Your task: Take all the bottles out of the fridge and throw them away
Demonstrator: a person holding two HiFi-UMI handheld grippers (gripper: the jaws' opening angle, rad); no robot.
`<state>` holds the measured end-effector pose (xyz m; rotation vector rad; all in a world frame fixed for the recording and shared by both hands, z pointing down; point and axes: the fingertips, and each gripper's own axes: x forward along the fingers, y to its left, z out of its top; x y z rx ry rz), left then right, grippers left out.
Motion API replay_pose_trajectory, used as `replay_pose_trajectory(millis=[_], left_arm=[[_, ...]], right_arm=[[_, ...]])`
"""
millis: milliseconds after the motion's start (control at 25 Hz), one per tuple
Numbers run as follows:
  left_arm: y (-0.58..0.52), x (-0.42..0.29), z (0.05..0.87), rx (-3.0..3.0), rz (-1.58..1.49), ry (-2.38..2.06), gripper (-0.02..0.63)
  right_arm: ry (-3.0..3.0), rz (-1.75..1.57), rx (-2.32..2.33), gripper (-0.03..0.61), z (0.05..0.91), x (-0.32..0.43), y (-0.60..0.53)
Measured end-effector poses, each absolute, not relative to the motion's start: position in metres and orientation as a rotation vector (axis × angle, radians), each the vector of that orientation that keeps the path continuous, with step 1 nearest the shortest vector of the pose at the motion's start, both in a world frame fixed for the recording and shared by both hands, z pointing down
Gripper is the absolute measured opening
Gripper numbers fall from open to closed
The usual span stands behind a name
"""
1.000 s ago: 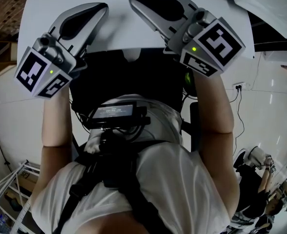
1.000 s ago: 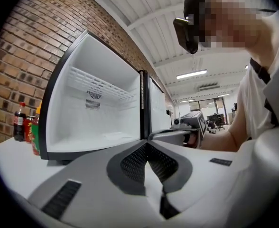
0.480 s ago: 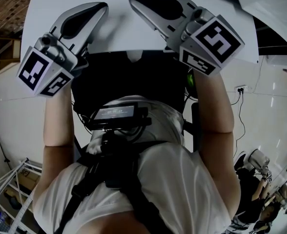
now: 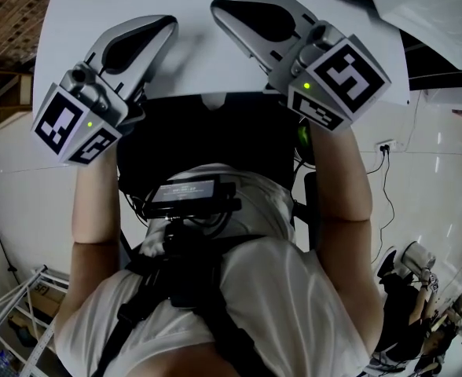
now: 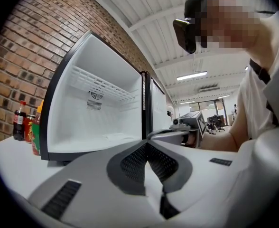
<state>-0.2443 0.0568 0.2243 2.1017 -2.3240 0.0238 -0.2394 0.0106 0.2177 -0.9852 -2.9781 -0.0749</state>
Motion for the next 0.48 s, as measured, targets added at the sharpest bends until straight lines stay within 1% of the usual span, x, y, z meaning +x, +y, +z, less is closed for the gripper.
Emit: replay_pose_trajectory(millis=[120, 320, 480], left_arm=[[0.056, -0.246, 0.226, 2.106, 0.029, -2.33, 0.011], [0.051, -0.255, 0.224, 2.137, 0.062, -2.339, 0.011], [0.045, -0.262, 0.222, 2.154, 0.078, -2.323, 0.011]], right_arm=[[-2.978, -0.123, -0.954, 0.0, 0.22, -0.243, 0.007], [-2.901, -0.376, -0.855, 0.0, 0.228, -0.261, -0.005], [-2.803, -0.58, -0.636, 0.014, 0.233, -0.286, -0.036]])
